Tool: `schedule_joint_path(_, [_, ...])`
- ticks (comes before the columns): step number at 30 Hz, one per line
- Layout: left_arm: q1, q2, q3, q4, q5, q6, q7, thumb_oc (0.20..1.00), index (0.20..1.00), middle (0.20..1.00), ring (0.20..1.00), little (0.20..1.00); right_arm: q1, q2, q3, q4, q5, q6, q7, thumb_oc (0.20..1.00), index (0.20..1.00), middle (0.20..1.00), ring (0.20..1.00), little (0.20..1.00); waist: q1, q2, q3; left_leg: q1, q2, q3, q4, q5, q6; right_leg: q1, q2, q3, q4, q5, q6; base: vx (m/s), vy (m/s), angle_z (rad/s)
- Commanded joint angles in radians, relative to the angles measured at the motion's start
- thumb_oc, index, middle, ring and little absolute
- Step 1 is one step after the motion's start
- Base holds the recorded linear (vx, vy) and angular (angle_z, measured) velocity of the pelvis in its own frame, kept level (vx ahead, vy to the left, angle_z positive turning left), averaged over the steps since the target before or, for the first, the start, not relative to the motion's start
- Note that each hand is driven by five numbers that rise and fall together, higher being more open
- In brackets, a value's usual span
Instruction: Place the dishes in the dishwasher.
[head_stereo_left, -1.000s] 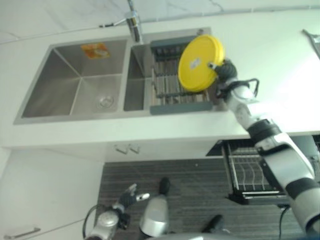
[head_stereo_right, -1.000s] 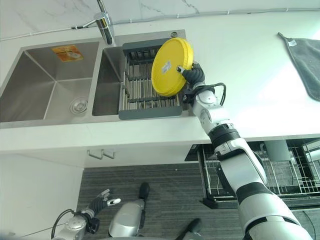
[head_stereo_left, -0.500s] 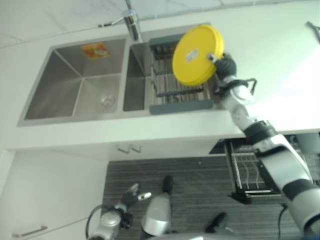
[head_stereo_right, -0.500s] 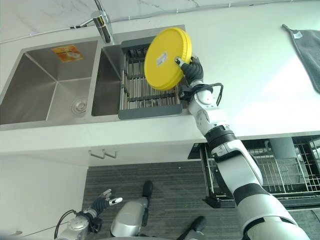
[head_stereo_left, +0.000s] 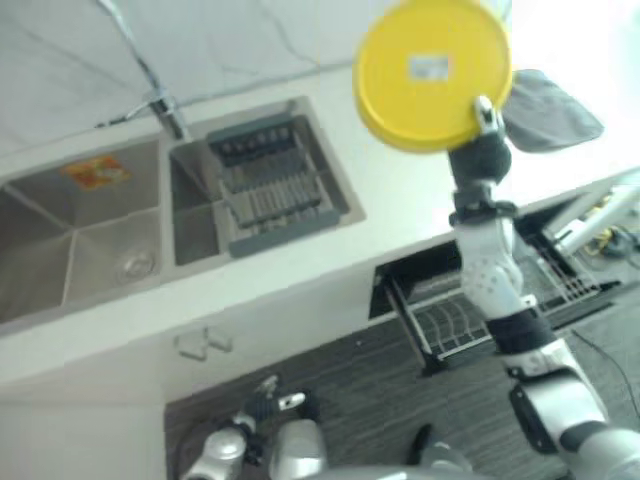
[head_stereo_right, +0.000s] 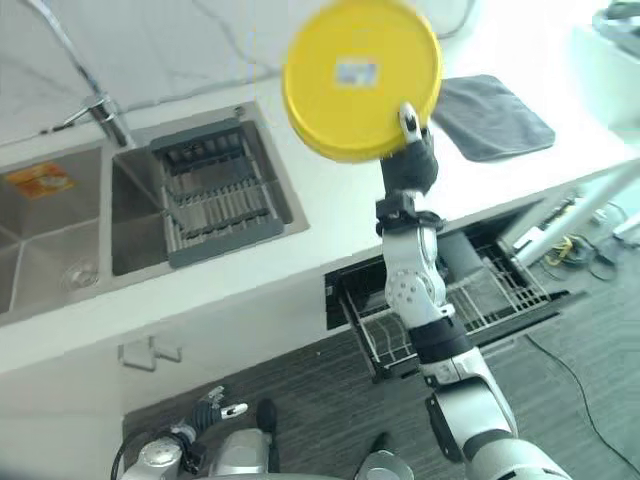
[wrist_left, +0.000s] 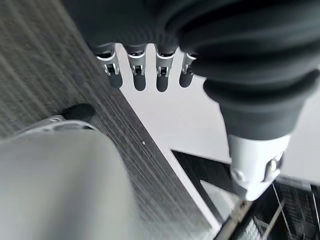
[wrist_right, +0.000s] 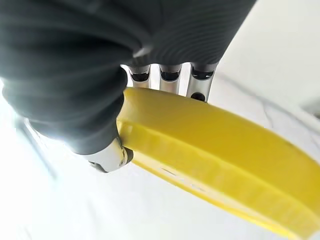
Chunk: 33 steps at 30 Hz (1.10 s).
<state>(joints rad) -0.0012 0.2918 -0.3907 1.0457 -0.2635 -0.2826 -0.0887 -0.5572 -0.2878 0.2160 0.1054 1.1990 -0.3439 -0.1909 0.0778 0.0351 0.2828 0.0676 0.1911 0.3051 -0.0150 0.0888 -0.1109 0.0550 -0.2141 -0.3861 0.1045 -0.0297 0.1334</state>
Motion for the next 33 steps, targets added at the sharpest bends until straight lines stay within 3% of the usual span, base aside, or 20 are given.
schedule_joint_path(1, [-0.006, -0.009, -0.03, 0.052, 0.015, -0.002, 0.024, 1.0, 1.0, 1.0, 1.0, 1.0, -0.064, 0.016, -0.085, -0.154, 0.03, -0.085, 0.116, 0.2, 0.2, 0.2, 0.2, 0.2, 0.012, -0.024, -0.027, -0.006, 0.031, 0.006, 0.144, -0.105, 0.011, 0.011, -0.071, -0.043, 0.048, 0.01, 0.017, 0.12, -0.094, -0.63])
schedule_joint_path(5, [0.014, -0.029, 0.029, 0.059, -0.065, 0.006, 0.05, 1.0, 1.0, 1.0, 1.0, 1.0, 0.036, -0.009, -0.129, -0.242, 0.054, -0.038, 0.158, 0.2, 0.2, 0.2, 0.2, 0.2, -0.03, -0.041, -0.043, 0.02, 0.054, 0.068, 0.154, -0.119, 0.008, 0.009, -0.074, -0.037, 0.047, 0.016, 0.023, 0.05, -0.102, -0.77])
schedule_joint_path(12, [0.007, -0.016, 0.031, 0.012, 0.029, -0.017, 0.055, 1.0, 1.0, 1.0, 1.0, 1.0, 0.197, -0.054, -0.245, -0.326, 0.035, -0.031, 0.253, 0.2, 0.2, 0.2, 0.2, 0.2, -0.092, -0.055, -0.025, 0.005, 0.076, 0.123, 0.19, -0.136, 0.007, -0.042, -0.086, -0.018, 0.069, 0.037, 0.035, -0.05, -0.1, -0.33])
schedule_joint_path(17, [0.009, -0.011, 0.013, -0.003, 0.045, -0.036, 0.067, 1.0, 1.0, 1.0, 1.0, 1.0, 0.274, -0.075, -0.288, -0.299, 0.049, 0.021, 0.305, 0.2, 0.2, 0.2, 0.2, 0.2, -0.13, -0.049, -0.006, -0.008, 0.075, 0.138, 0.208, -0.142, 0.009, -0.071, -0.093, 0.008, 0.079, 0.044, 0.04, -0.05, -0.027, -0.13])
schedule_joint_path(22, [-0.002, 0.003, 0.009, -0.036, 0.027, -0.014, 0.078, 1.0, 1.0, 1.0, 1.0, 1.0, 0.288, -0.062, -0.25, -0.224, 0.039, 0.044, 0.302, 0.2, 0.2, 0.2, 0.2, 0.2, -0.13, -0.035, 0.012, -0.025, 0.06, 0.124, 0.206, -0.143, 0.014, -0.085, -0.104, 0.015, 0.07, 0.055, 0.048, -0.04, -0.028, -0.06])
schedule_joint_path(33, [-0.038, 0.005, -0.016, -0.058, 0.023, 0.03, 0.059, 1.0, 1.0, 1.0, 1.0, 1.0, 0.229, -0.002, -0.172, -0.024, -0.028, 0.063, 0.177, 0.2, 0.2, 0.2, 0.2, 0.2, -0.092, -0.006, 0.064, -0.075, 0.033, 0.055, 0.188, -0.128, 0.021, -0.122, -0.131, 0.012, 0.105, 0.046, 0.047, 0.0, 0.04, 0.16])
